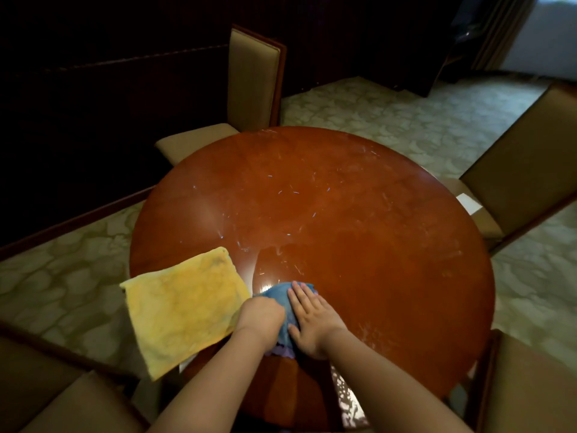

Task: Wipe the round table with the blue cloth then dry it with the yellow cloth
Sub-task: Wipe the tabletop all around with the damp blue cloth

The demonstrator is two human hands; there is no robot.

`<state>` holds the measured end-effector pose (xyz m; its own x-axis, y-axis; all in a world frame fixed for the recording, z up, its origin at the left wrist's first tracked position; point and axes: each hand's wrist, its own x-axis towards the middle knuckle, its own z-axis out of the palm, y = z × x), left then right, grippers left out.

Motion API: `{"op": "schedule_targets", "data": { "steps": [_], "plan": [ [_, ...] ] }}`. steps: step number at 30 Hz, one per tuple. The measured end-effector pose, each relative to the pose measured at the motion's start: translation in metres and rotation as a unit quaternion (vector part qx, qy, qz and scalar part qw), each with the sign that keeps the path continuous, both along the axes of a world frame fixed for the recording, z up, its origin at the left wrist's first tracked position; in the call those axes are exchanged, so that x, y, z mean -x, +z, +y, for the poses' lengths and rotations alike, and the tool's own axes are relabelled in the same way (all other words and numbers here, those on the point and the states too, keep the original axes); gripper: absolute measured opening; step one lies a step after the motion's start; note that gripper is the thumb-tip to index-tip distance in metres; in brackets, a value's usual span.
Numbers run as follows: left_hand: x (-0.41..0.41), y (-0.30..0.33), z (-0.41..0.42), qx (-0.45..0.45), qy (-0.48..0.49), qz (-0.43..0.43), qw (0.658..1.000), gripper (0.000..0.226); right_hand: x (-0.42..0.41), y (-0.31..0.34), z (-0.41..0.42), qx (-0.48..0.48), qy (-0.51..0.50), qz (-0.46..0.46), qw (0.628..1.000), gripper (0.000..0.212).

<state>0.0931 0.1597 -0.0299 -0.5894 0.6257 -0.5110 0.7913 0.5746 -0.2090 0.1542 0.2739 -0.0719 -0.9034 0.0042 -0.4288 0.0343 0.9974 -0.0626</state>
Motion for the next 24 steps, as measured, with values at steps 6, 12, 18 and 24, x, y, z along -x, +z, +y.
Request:
{"op": "schedule_targets", "data": {
  "steps": [6, 12, 18, 24],
  "plan": [
    [0.029, 0.003, 0.015, 0.016, 0.007, -0.001, 1.0, 0.032, 0.042, -0.004, 0.015, 0.013, 0.039, 0.015, 0.999, 0.084],
    [0.075, 0.002, 0.029, 0.021, 0.04, 0.006, 0.999, 0.028, 0.092, -0.01, 0.027, 0.032, 0.061, 0.039, 0.997, 0.102],
    [0.088, 0.0, 0.041, 0.01, 0.048, 0.02, 0.999, 0.022, 0.106, -0.012, 0.032, 0.029, 0.06, 0.031, 0.997, 0.086],
    [0.054, 0.002, 0.028, 0.008, 0.024, 0.018, 1.0, 0.027, 0.062, -0.007, 0.027, 0.023, 0.03, 0.015, 0.999, 0.079]
  ]
}}
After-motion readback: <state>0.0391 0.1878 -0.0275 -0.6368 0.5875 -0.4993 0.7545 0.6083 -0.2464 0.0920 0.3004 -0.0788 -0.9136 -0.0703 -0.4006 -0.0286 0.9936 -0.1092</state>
